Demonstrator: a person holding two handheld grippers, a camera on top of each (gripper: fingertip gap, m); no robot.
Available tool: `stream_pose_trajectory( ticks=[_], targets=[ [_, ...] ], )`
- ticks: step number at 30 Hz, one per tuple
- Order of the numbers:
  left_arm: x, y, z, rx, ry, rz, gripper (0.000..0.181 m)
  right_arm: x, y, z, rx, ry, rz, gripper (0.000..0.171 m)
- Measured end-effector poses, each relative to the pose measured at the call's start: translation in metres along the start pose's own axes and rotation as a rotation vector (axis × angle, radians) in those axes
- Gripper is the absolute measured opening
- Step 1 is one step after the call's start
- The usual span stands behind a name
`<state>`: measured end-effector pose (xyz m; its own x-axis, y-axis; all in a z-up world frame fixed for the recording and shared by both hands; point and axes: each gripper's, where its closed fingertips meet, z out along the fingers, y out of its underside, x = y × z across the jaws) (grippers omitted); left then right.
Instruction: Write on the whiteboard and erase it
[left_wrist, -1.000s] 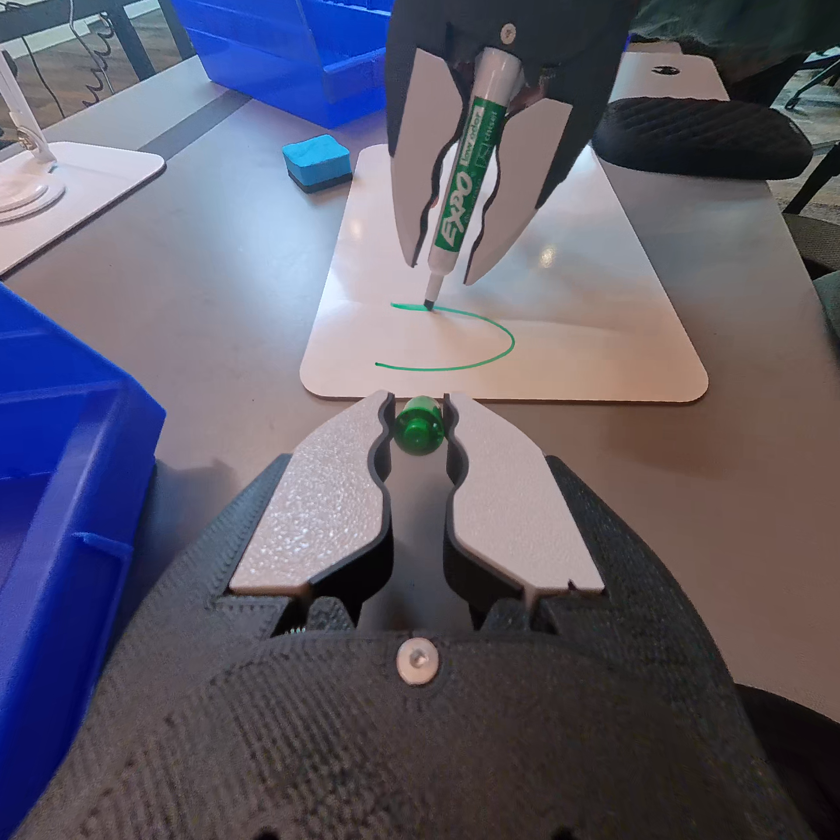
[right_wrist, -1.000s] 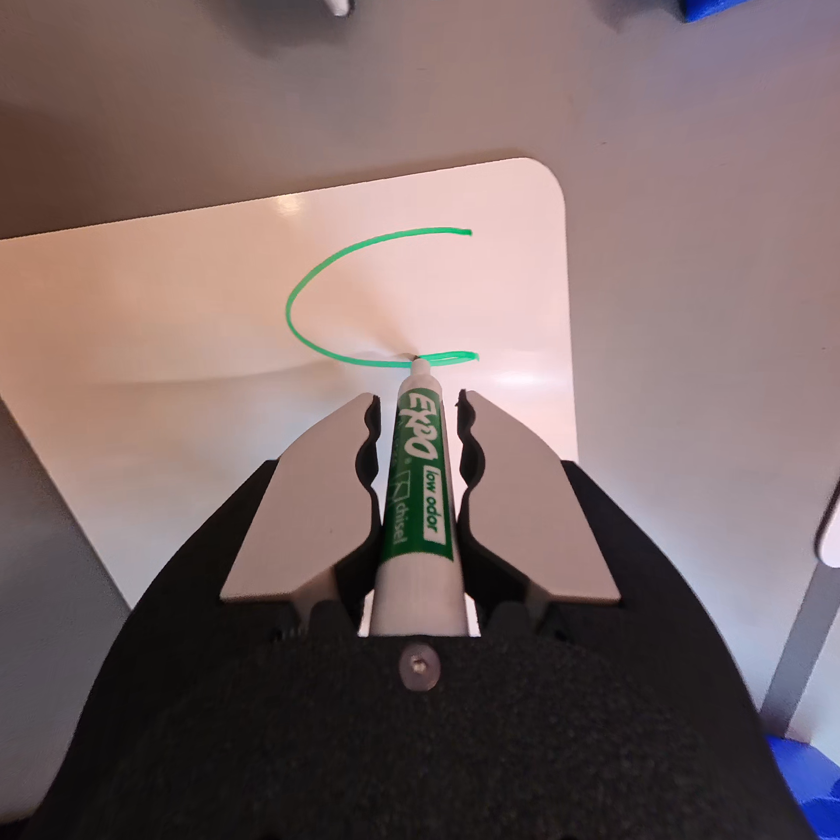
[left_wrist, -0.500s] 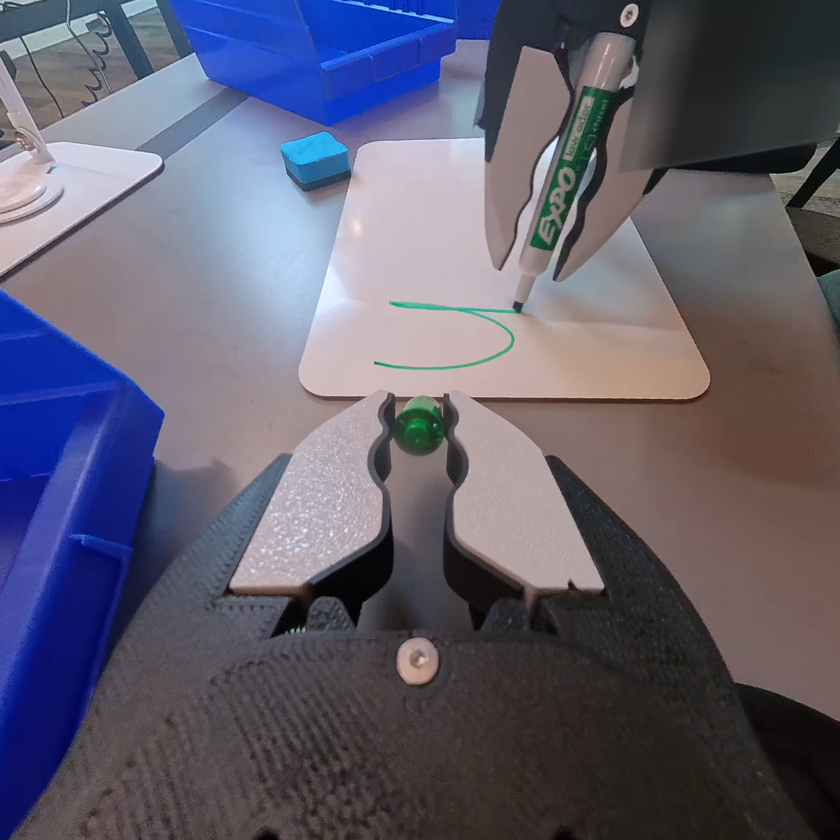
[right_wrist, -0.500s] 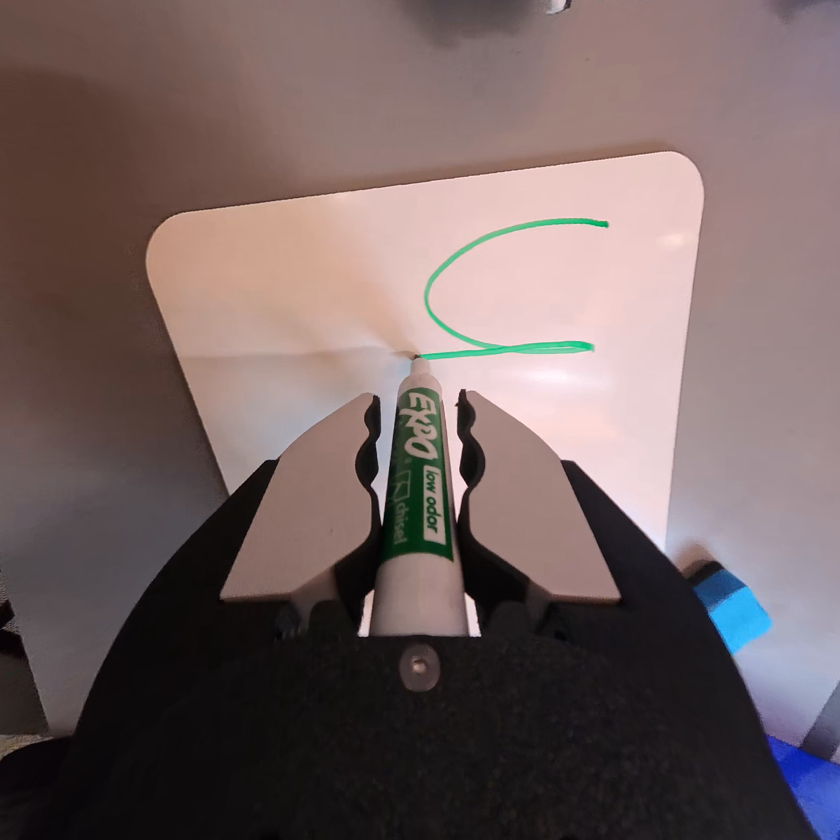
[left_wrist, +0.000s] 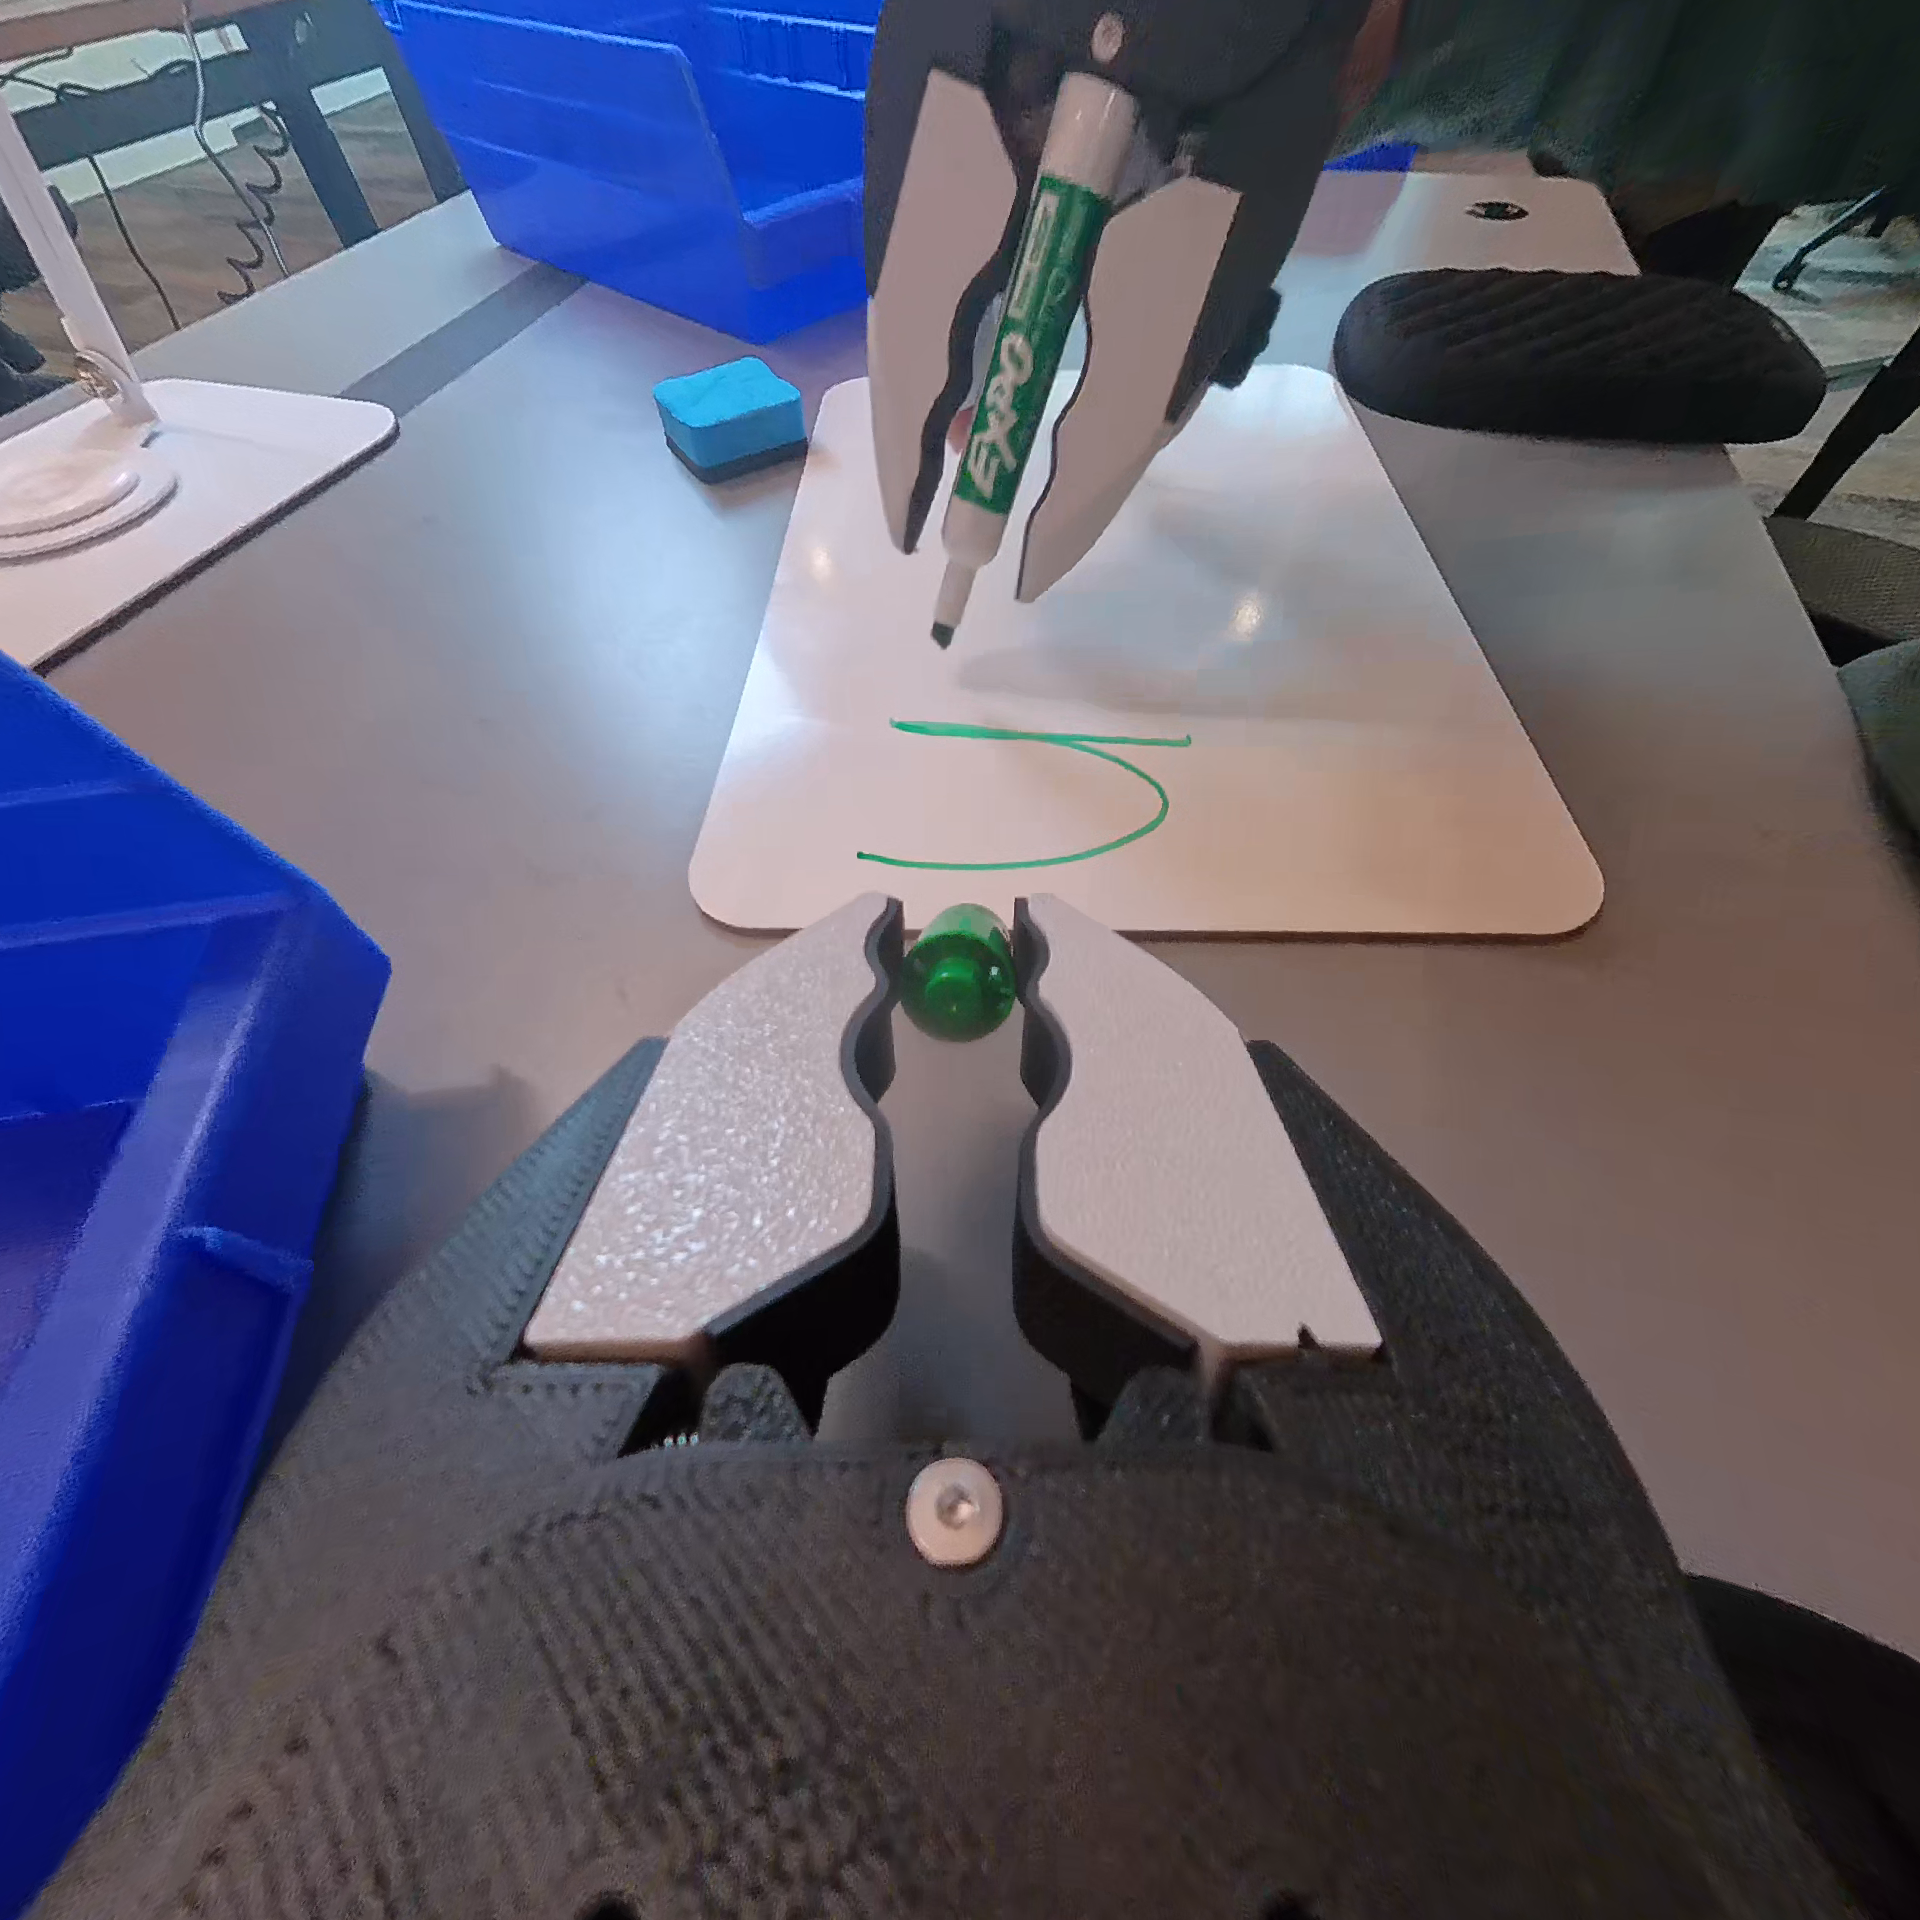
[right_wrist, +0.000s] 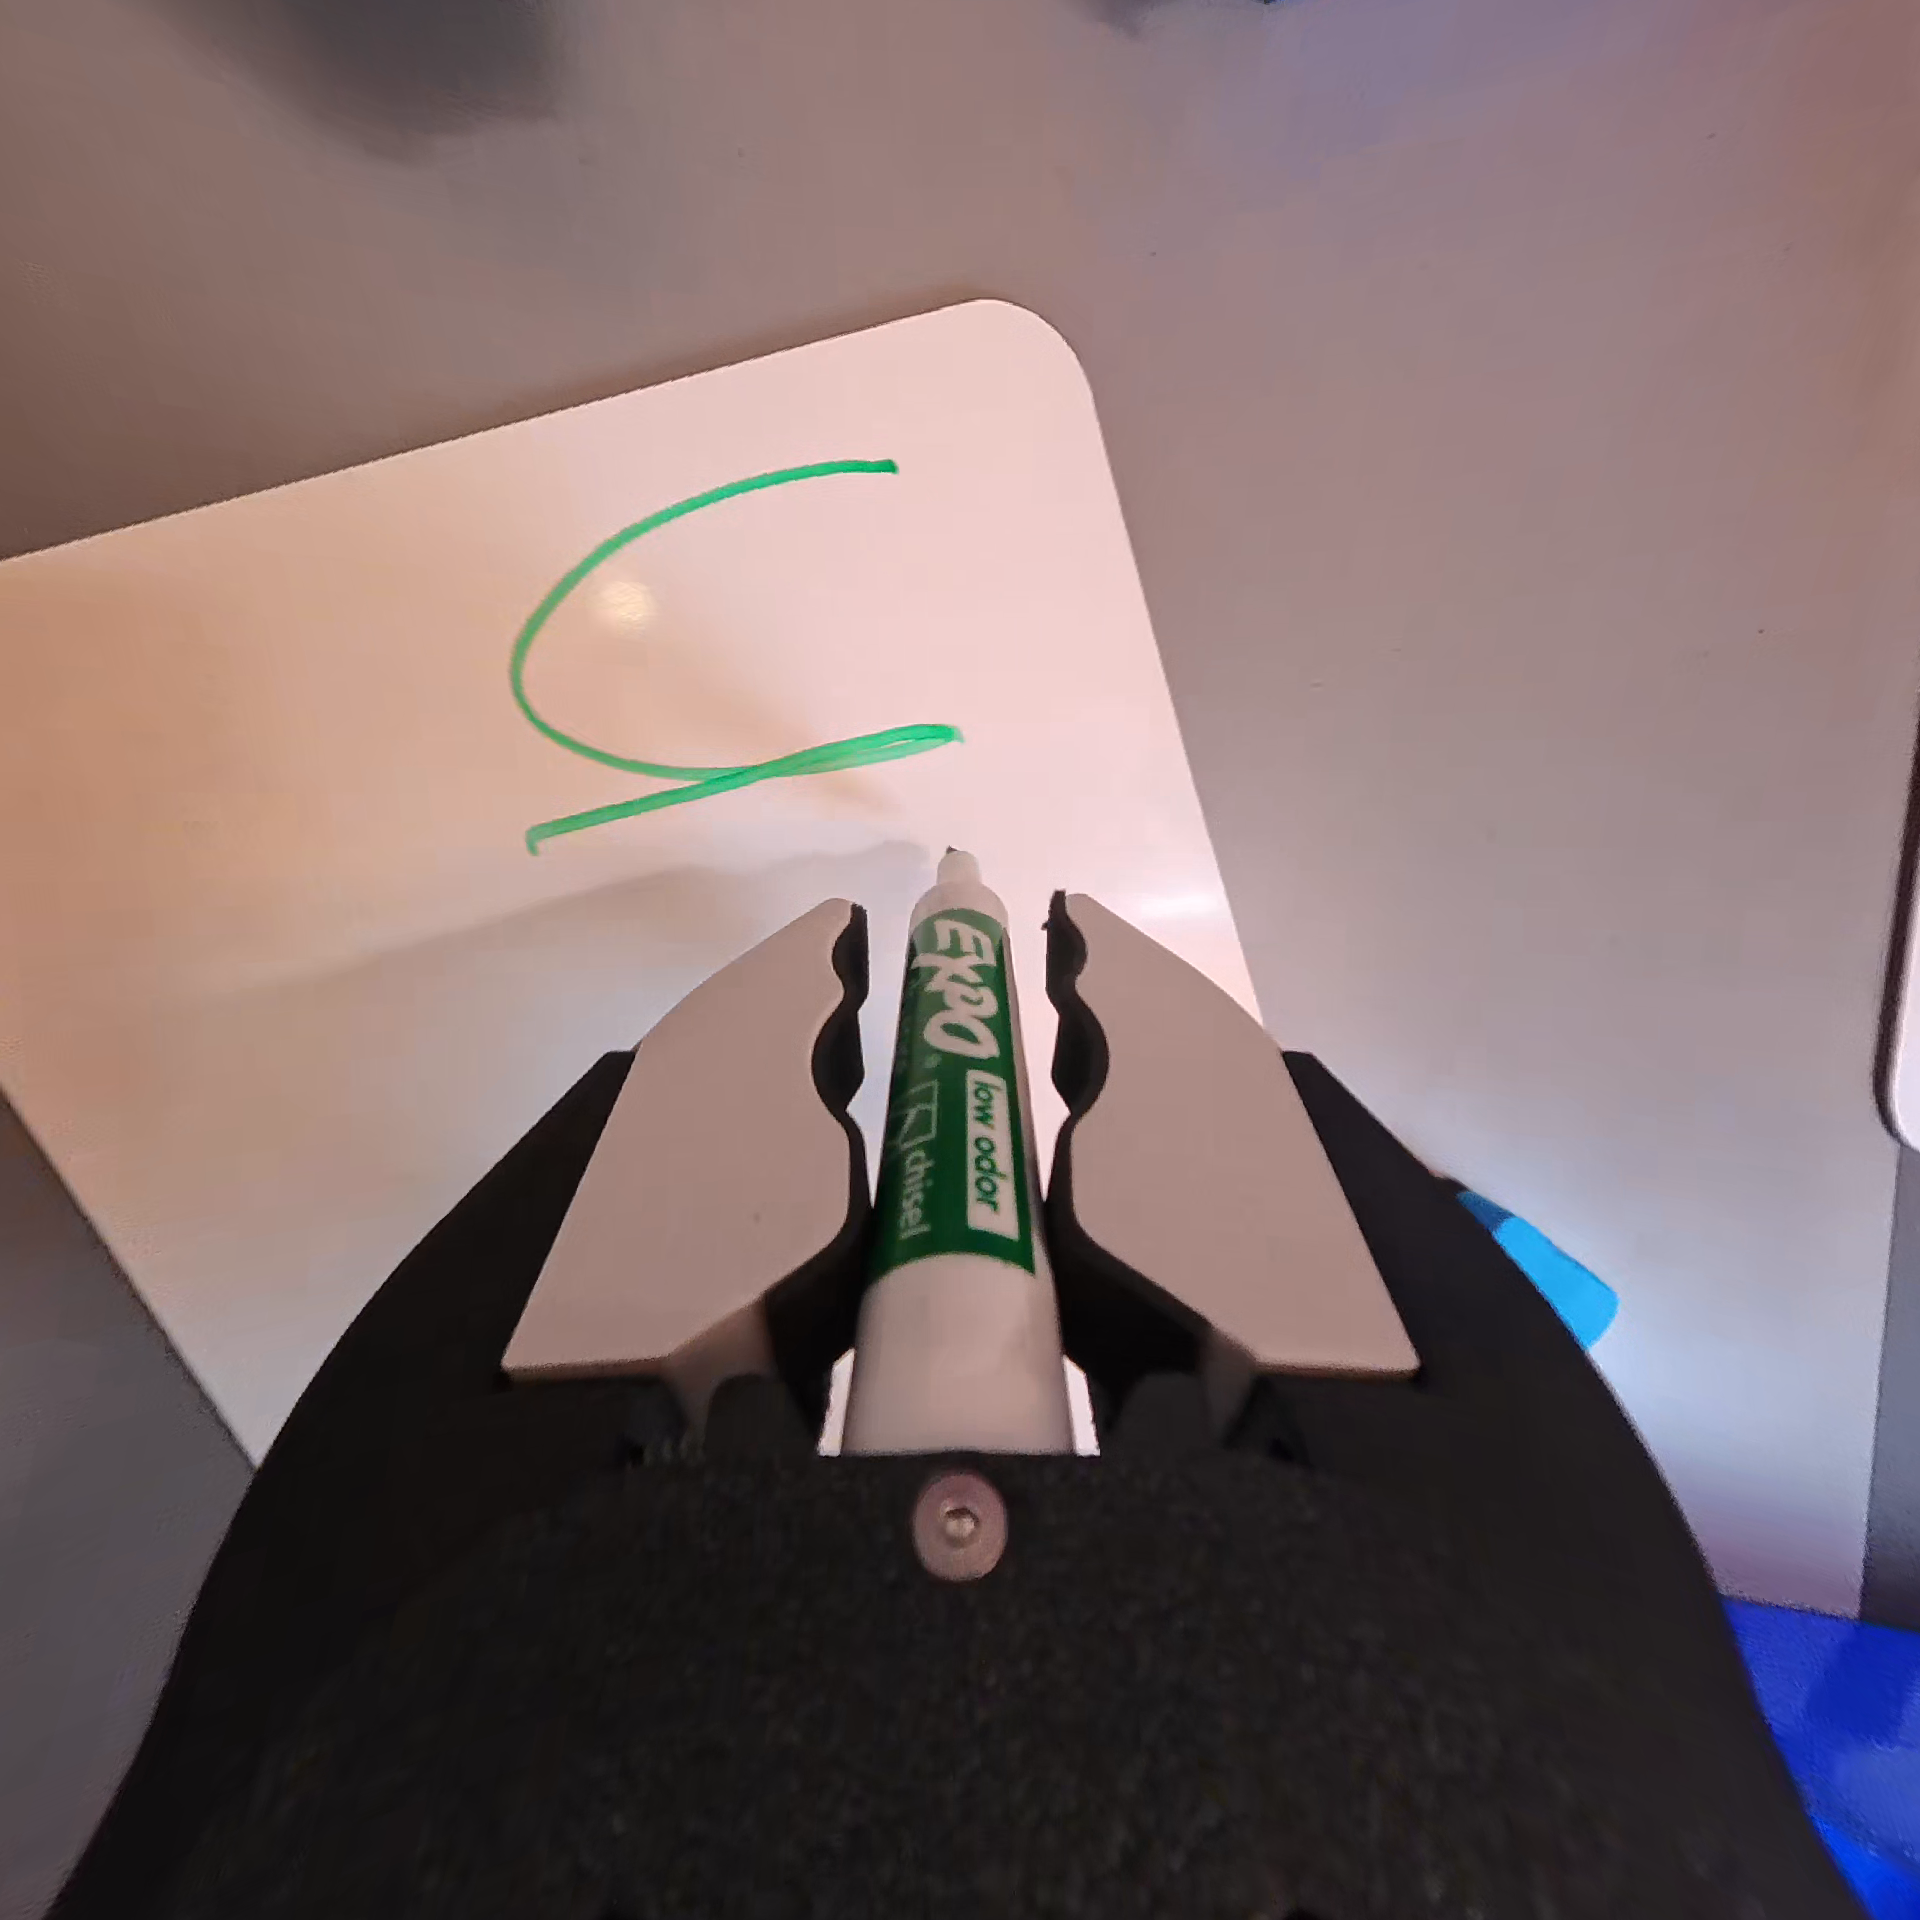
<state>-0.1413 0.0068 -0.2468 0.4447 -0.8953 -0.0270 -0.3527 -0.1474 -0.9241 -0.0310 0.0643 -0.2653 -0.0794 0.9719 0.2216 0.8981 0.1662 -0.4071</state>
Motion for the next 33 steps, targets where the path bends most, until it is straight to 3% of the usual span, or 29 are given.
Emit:
stream_pose_trajectory(
  ticks=[33],
  targets=[
    [0.002, 0.001, 0.0, -0.008, 0.019, -0.019, 0.02, 0.008, -0.007, 0.014, -0.024, -0.044, -0.007, 0.034]
  ],
)
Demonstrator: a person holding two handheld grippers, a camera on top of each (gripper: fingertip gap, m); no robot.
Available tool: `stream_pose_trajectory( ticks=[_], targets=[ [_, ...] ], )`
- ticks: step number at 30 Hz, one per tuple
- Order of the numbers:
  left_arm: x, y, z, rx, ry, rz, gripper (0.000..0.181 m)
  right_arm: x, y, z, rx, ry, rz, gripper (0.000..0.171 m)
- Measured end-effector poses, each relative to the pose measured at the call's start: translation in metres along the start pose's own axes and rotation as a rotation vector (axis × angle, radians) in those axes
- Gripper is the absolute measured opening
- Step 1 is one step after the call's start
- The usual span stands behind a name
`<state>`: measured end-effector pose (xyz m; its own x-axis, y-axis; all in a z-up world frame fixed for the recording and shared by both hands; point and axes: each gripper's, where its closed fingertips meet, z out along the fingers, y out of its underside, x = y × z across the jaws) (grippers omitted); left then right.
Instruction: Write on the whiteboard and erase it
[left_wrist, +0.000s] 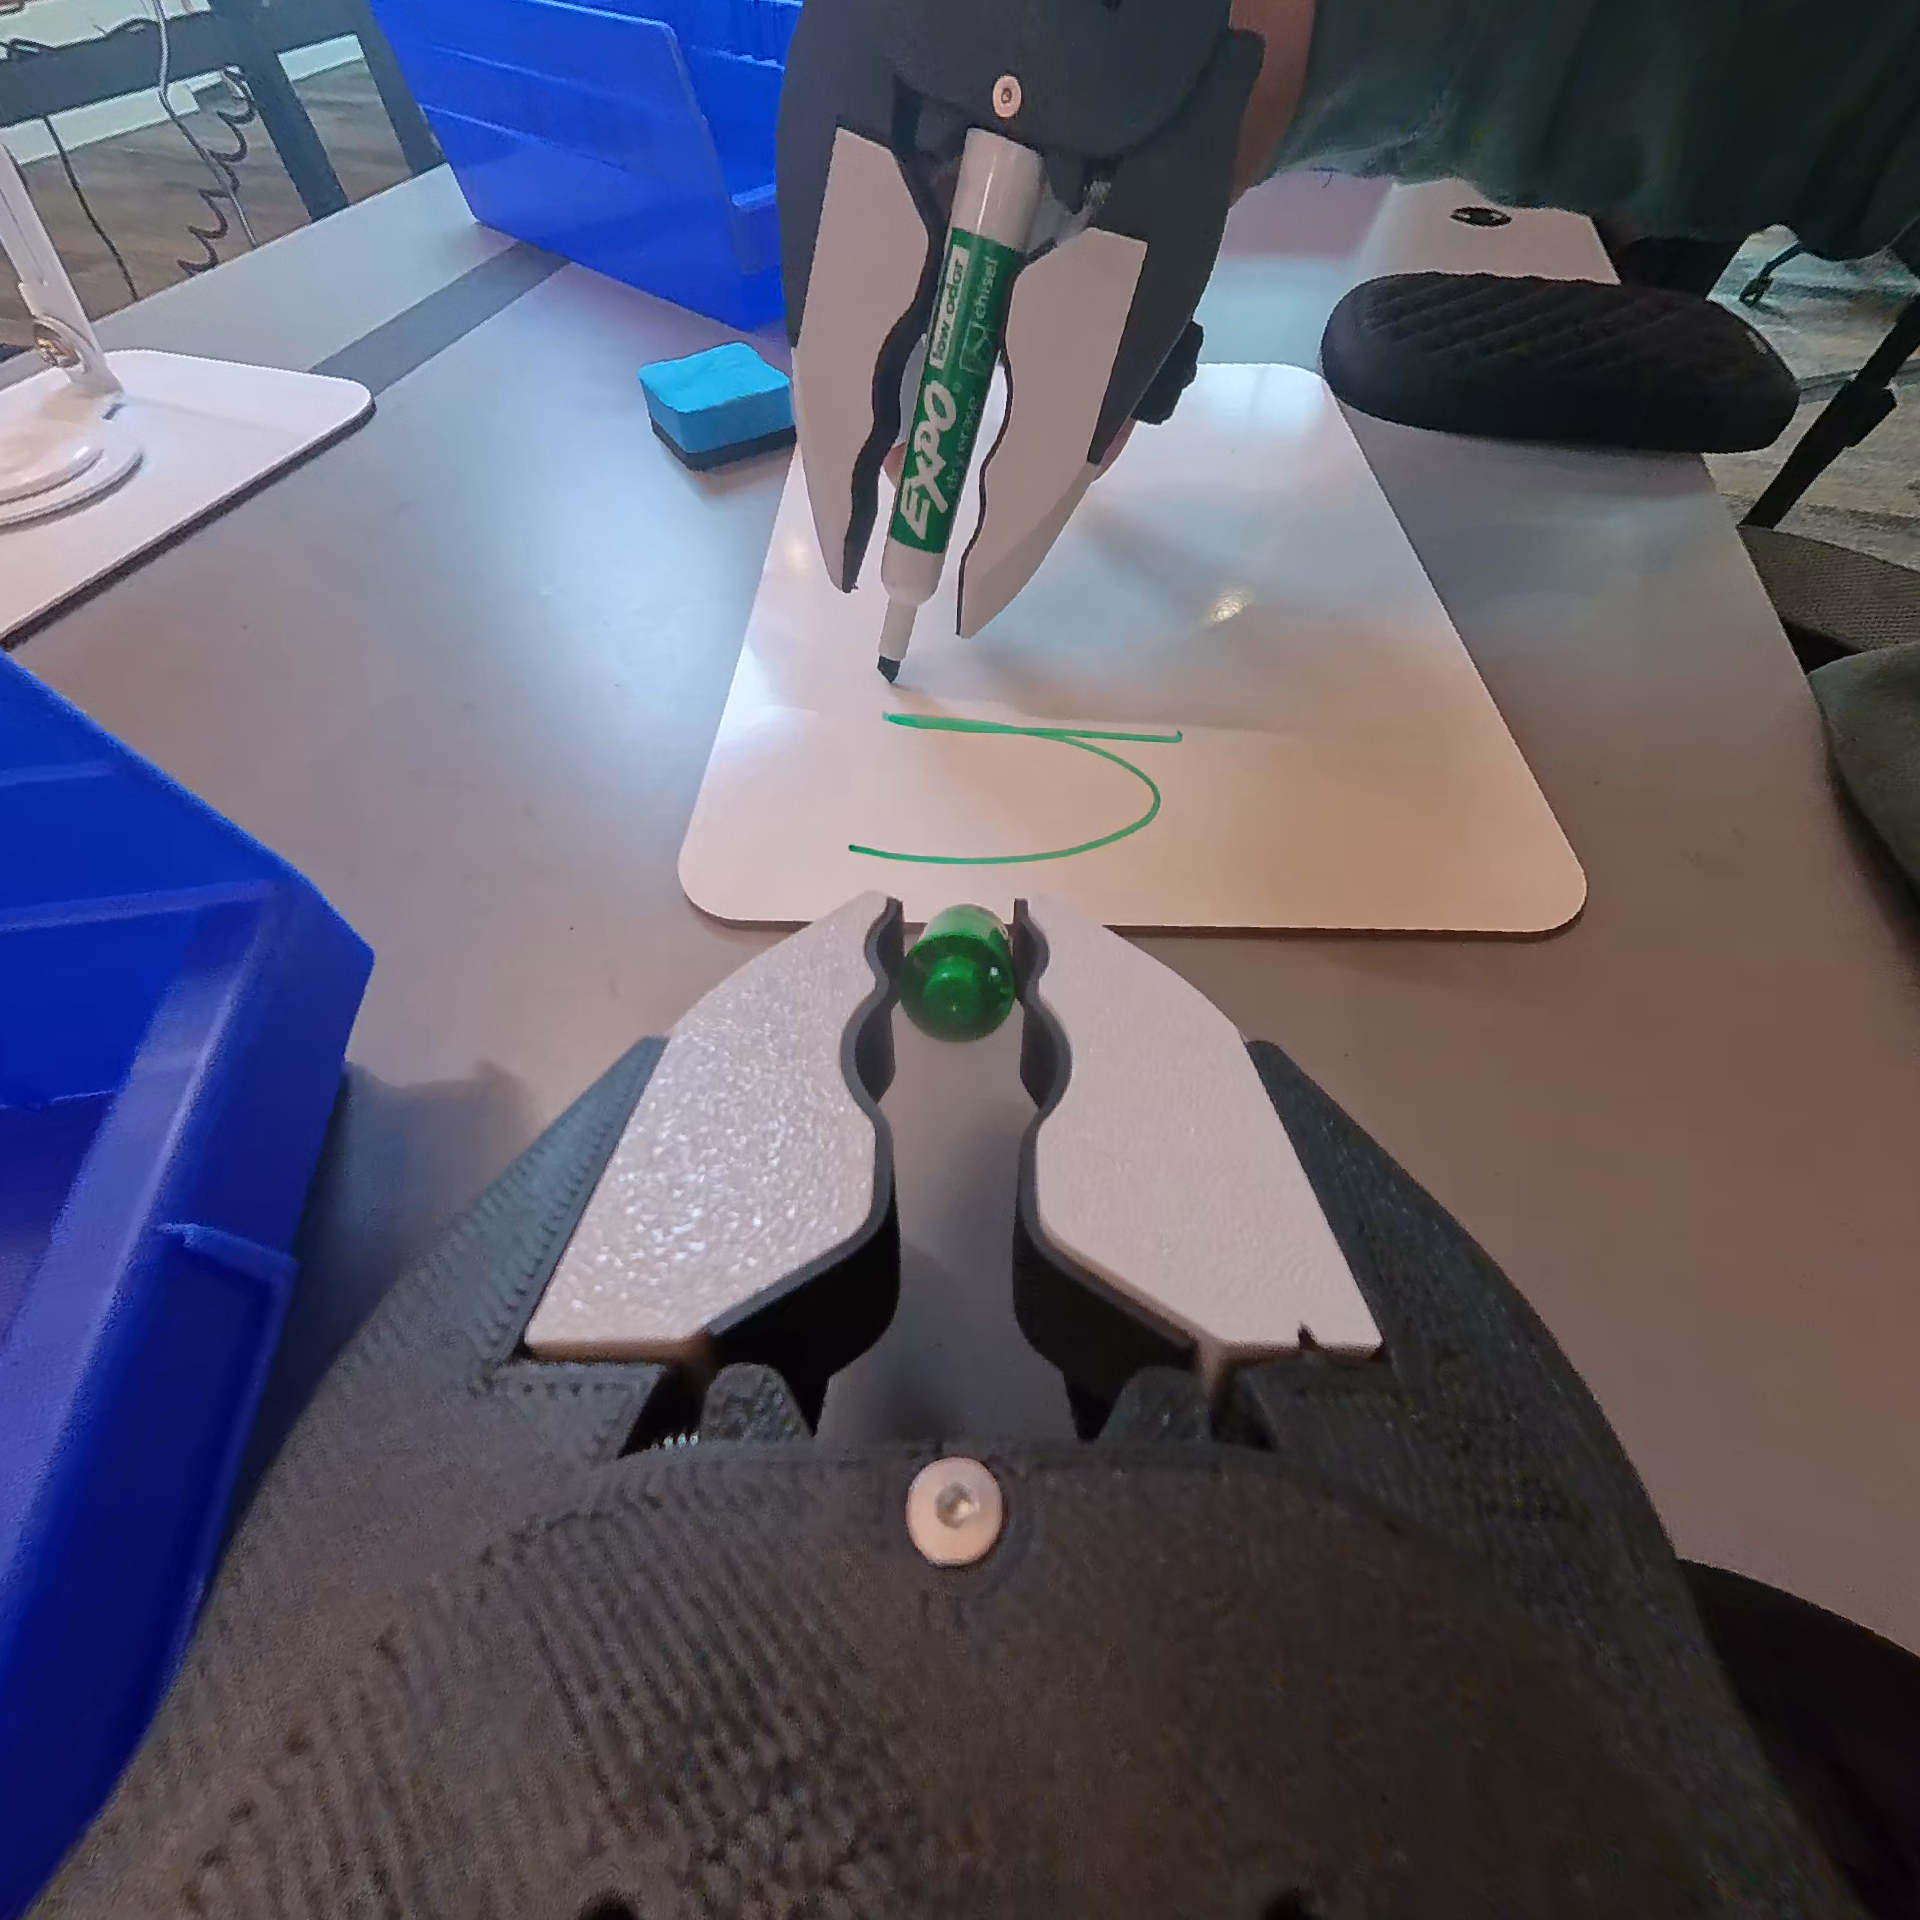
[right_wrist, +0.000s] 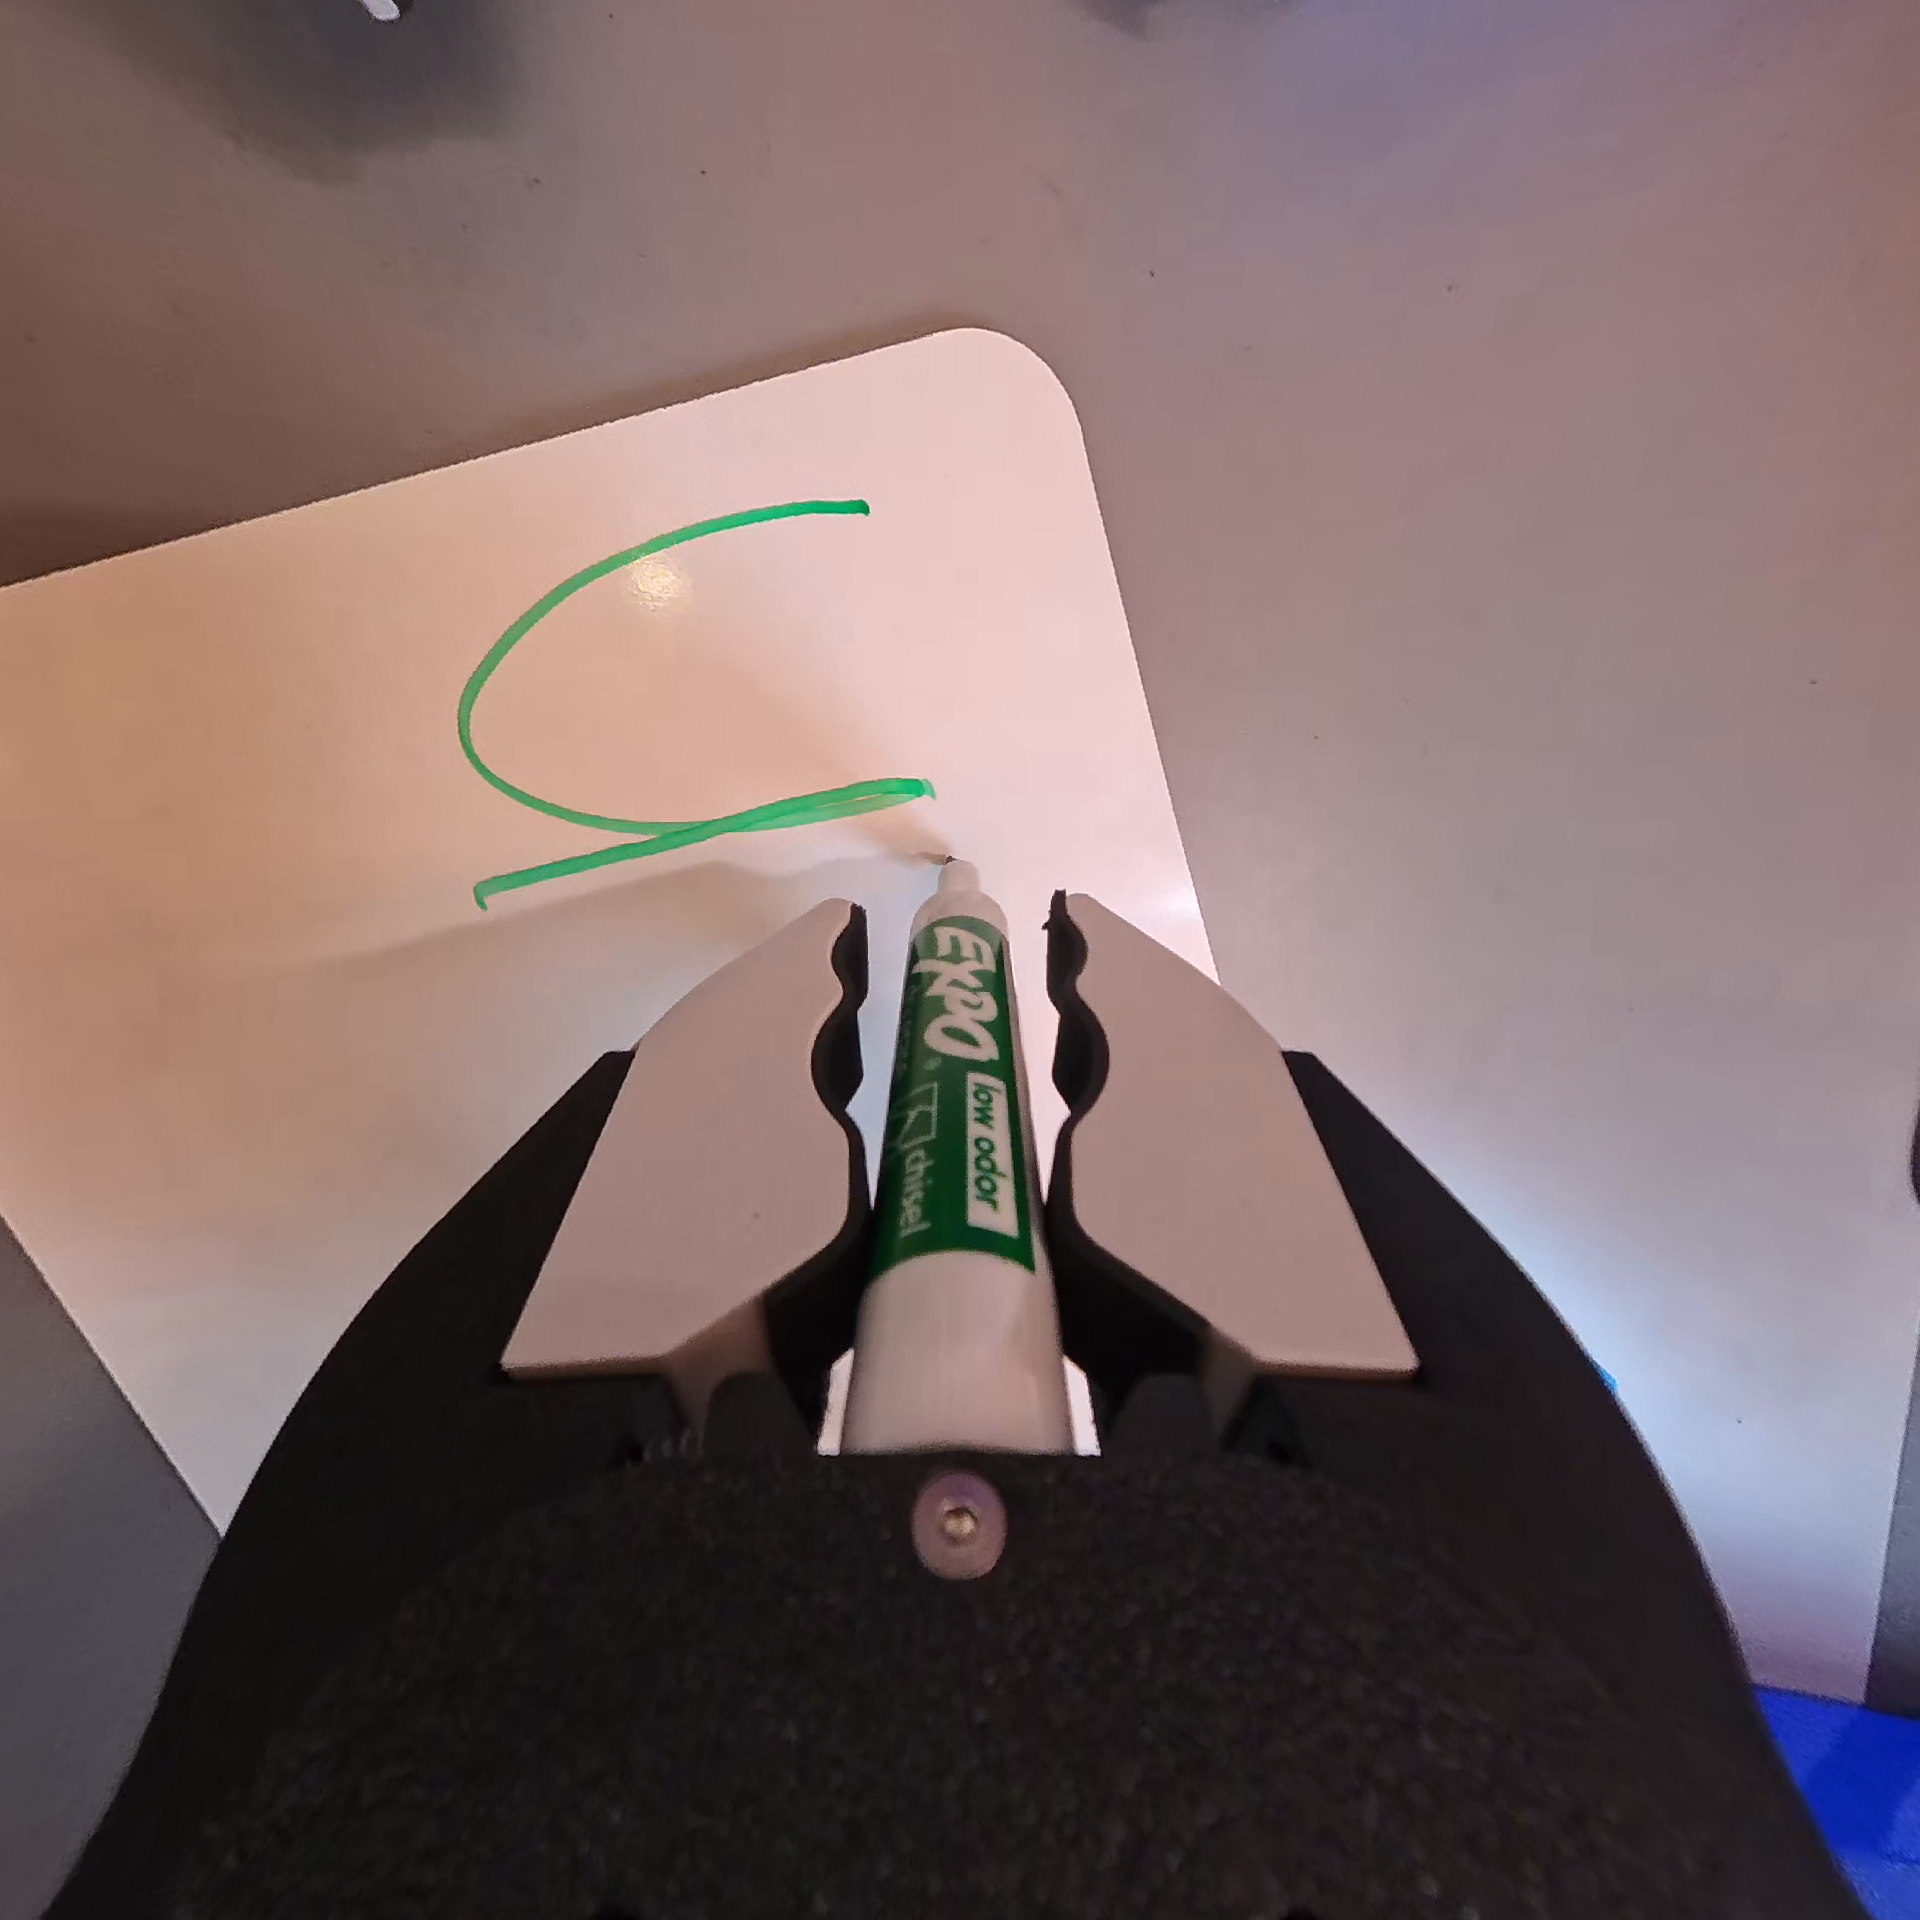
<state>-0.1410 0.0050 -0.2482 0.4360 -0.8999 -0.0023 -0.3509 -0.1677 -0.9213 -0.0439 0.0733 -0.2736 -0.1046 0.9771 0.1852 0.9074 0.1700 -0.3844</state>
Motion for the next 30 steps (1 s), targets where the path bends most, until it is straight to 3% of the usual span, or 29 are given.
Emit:
stream_pose_trajectory(
  ticks=[12, 24, 30],
  targets=[
    [0.001, 0.001, 0.001, -0.008, 0.007, 0.002, 0.02, -0.001, 0.003, 0.0, -0.034, 0.002, -0.025, 0.033],
    [0.0, 0.002, 0.002, -0.014, 0.006, -0.007, 0.02, -0.07, 0.038, -0.028, -0.148, -0.106, -0.065, 0.033],
    [-0.001, 0.003, 0.002, -0.017, 0.004, -0.002, 0.02, -0.06, 0.044, -0.029, -0.176, -0.055, -0.07, 0.033]
  ],
)
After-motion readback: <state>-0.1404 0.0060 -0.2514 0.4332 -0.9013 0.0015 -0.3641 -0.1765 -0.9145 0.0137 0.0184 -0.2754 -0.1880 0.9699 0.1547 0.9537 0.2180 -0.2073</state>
